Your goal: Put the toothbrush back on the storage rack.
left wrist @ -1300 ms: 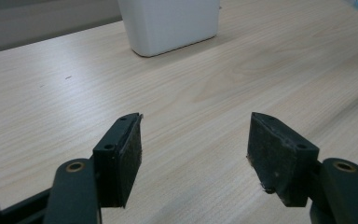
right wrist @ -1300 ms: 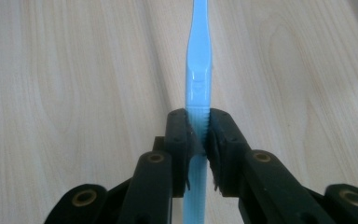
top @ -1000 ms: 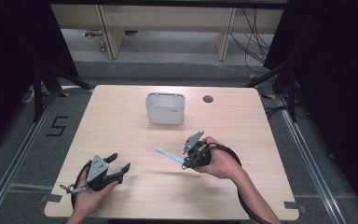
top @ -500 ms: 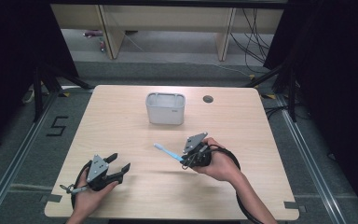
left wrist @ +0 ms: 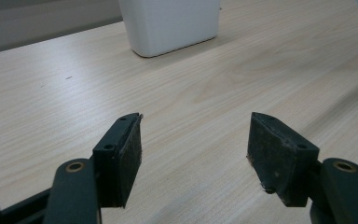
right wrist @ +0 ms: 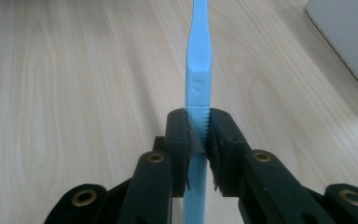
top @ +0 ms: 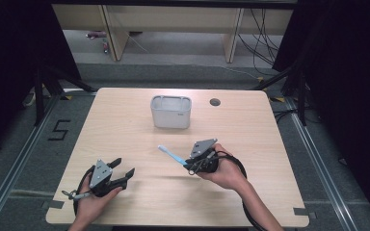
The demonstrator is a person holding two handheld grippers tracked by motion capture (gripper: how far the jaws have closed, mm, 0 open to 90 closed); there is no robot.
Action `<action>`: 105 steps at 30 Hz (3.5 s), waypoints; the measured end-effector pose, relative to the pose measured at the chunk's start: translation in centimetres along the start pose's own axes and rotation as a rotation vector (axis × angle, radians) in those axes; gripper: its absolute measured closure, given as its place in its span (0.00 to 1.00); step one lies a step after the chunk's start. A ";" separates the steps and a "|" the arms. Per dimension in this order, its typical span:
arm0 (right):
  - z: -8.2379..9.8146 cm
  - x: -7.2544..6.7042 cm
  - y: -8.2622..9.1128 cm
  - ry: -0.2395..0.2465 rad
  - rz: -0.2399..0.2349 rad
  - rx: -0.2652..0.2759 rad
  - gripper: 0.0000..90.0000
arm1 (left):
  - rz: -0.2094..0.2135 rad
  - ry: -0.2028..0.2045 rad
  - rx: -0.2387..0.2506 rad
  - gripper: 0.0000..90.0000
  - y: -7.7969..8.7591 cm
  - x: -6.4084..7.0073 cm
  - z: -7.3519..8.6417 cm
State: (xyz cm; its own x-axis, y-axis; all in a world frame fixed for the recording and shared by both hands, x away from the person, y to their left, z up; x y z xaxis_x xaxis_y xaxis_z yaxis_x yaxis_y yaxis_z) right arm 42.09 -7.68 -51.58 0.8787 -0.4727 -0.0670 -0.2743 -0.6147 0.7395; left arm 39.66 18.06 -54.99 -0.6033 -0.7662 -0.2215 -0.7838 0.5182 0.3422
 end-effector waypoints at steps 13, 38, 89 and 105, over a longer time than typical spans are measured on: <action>-0.6 0.2 0.3 -0.008 0.016 0.100 0.88 | 0.000 0.002 0.001 0.38 0.0 0.0 0.0; -1.9 0.4 1.1 -0.091 -0.005 0.276 0.88 | 0.001 0.003 0.001 0.38 0.0 -0.1 0.0; -4.3 -0.5 0.3 -0.186 -0.009 0.499 0.88 | 0.221 0.114 0.223 0.45 -2.1 2.7 -10.8; -4.8 -0.6 0.0 -0.167 0.012 0.499 0.88 | 0.279 0.143 0.218 0.60 -5.6 4.3 -13.4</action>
State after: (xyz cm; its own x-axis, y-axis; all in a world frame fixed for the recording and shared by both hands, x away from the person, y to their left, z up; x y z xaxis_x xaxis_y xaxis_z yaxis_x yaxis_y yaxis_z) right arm 43.44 -4.35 -48.34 0.8112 -0.5509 -0.1963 -0.4725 -0.8152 0.3351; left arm 43.39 6.79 -45.64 -0.7835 -0.6212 -0.0122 -0.6143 0.7715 0.1657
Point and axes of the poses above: each handheld gripper's, and its own axes: y roughly backward along the jaws, z roughly out of its underside, x roughly to its right, the point moved 8 cm from there along -y, roughly forward along the jaws, and after that the axes turned 11 degrees about -y, right-handed, at the moved point
